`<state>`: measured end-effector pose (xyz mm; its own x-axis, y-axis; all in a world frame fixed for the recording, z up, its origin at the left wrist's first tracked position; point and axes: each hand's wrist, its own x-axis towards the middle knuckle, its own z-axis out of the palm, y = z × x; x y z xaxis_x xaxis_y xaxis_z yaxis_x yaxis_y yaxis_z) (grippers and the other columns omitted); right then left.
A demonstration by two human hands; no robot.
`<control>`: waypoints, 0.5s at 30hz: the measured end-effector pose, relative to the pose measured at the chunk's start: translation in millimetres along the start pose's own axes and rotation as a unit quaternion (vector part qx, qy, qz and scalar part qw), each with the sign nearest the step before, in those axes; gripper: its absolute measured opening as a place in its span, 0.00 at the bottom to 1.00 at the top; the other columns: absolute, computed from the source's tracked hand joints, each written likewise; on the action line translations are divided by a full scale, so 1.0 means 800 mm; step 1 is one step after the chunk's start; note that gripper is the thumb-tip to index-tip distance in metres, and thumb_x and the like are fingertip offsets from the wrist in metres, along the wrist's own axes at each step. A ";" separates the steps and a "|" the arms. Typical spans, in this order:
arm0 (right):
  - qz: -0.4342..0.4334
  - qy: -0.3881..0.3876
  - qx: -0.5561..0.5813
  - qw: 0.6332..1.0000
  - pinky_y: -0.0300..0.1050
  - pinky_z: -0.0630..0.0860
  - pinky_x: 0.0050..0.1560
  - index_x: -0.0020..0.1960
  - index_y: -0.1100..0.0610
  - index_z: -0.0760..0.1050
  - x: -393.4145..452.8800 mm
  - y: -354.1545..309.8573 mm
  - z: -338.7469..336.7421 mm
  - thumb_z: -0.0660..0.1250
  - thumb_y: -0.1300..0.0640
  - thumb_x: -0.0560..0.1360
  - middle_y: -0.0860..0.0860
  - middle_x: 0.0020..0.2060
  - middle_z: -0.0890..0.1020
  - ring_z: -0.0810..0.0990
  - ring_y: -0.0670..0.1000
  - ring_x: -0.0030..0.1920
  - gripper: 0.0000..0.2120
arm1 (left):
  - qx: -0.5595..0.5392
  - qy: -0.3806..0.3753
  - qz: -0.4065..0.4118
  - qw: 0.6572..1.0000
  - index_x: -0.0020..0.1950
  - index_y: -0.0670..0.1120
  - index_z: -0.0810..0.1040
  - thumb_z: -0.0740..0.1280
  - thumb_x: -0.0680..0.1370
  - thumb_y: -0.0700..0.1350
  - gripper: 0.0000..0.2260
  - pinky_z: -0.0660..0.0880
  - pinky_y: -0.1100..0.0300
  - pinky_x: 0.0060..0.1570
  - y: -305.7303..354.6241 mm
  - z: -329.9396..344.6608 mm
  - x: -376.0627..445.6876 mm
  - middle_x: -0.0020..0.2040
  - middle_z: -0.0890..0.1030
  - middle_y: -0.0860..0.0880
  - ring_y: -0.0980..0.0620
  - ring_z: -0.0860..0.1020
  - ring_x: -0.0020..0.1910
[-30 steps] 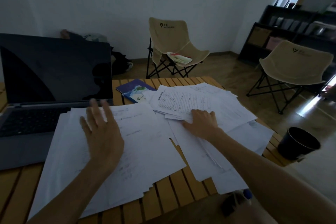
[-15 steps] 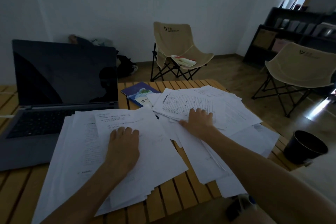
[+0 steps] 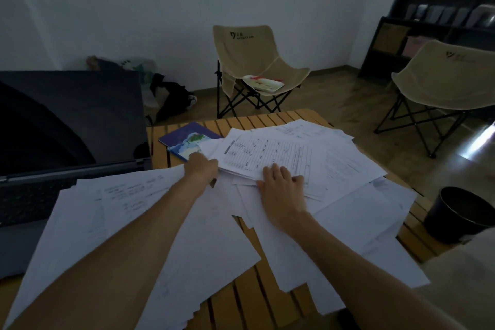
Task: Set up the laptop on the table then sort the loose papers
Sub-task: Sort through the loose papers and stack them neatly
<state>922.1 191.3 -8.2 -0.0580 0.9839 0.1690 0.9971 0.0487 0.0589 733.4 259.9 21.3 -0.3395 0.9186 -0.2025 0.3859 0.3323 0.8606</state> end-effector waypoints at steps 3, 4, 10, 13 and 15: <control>0.010 0.020 0.051 0.998 0.58 0.61 0.71 0.77 0.53 0.59 -0.002 0.004 0.006 0.46 0.43 0.84 0.53 0.77 0.62 0.60 0.56 0.76 0.25 | 0.035 0.032 0.038 0.998 0.60 0.41 0.77 0.68 0.75 0.42 0.14 0.75 0.55 0.46 0.010 0.009 0.005 0.54 0.79 0.47 0.44 0.78 0.53; 0.013 0.022 0.066 0.997 0.57 0.61 0.71 0.76 0.53 0.60 -0.003 0.005 0.007 0.45 0.42 0.84 0.53 0.77 0.63 0.59 0.56 0.77 0.26 | 0.037 0.032 0.058 0.997 0.58 0.42 0.77 0.69 0.76 0.42 0.12 0.74 0.55 0.46 0.014 0.013 0.002 0.51 0.78 0.47 0.45 0.78 0.52; 0.087 0.071 0.263 0.958 0.53 0.60 0.75 0.75 0.52 0.66 0.001 0.024 -0.017 0.58 0.51 0.83 0.50 0.73 0.69 0.65 0.51 0.75 0.20 | 0.064 0.075 0.286 0.953 0.49 0.45 0.71 0.62 0.81 0.40 0.02 0.66 0.56 0.40 0.041 0.010 -0.050 0.44 0.74 0.48 0.48 0.74 0.45; 0.171 0.109 0.330 0.922 0.57 0.57 0.78 0.79 0.52 0.57 0.005 0.064 -0.048 0.67 0.53 0.80 0.51 0.79 0.60 0.57 0.54 0.79 0.32 | 0.025 0.083 0.430 0.899 0.50 0.44 0.70 0.60 0.83 0.42 0.03 0.68 0.66 0.33 0.075 -0.033 -0.094 0.37 0.72 0.51 0.58 0.73 0.35; 0.214 0.109 0.416 0.877 0.57 0.59 0.77 0.80 0.50 0.54 0.001 0.089 -0.075 0.72 0.54 0.76 0.50 0.80 0.58 0.57 0.54 0.79 0.40 | -0.007 0.103 0.492 0.865 0.49 0.41 0.71 0.61 0.82 0.41 0.05 0.66 0.71 0.30 0.094 -0.076 -0.122 0.36 0.72 0.52 0.61 0.72 0.33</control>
<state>989.7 185.3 55.2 0.4124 0.8908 0.1909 0.6164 -0.1185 -0.7785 743.3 182.5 134.0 0.0015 0.6981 0.7160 0.5650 -0.5914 0.5754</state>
